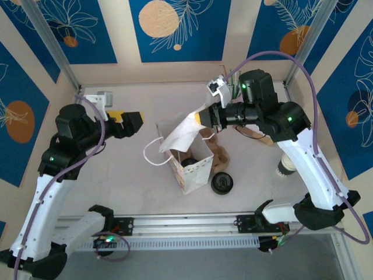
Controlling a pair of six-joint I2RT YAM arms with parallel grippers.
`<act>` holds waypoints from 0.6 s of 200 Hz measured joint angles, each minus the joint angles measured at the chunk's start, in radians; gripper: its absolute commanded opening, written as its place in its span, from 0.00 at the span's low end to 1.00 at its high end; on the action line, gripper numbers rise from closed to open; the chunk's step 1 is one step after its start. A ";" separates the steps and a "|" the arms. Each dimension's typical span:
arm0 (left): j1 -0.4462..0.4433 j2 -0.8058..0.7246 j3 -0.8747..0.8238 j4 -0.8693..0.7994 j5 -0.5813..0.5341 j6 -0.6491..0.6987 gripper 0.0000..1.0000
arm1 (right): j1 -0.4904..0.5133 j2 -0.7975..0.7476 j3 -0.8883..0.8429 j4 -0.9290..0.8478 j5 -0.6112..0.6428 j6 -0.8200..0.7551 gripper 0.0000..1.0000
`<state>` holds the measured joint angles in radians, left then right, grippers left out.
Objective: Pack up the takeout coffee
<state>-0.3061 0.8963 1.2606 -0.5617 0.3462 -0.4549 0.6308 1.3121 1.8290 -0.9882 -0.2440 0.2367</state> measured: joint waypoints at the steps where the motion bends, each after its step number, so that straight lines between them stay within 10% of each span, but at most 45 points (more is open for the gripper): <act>1: 0.000 0.000 0.000 0.000 0.000 0.000 1.00 | 0.000 0.000 0.000 -0.002 0.002 -0.002 0.00; 120: 0.000 0.003 0.000 0.000 0.000 -0.010 1.00 | 0.192 0.069 0.037 -0.095 0.349 -0.115 0.00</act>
<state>-0.3061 0.8989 1.2606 -0.5617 0.3466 -0.4652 0.8223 1.3811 1.8660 -1.0828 0.1047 0.1215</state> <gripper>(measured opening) 0.999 0.059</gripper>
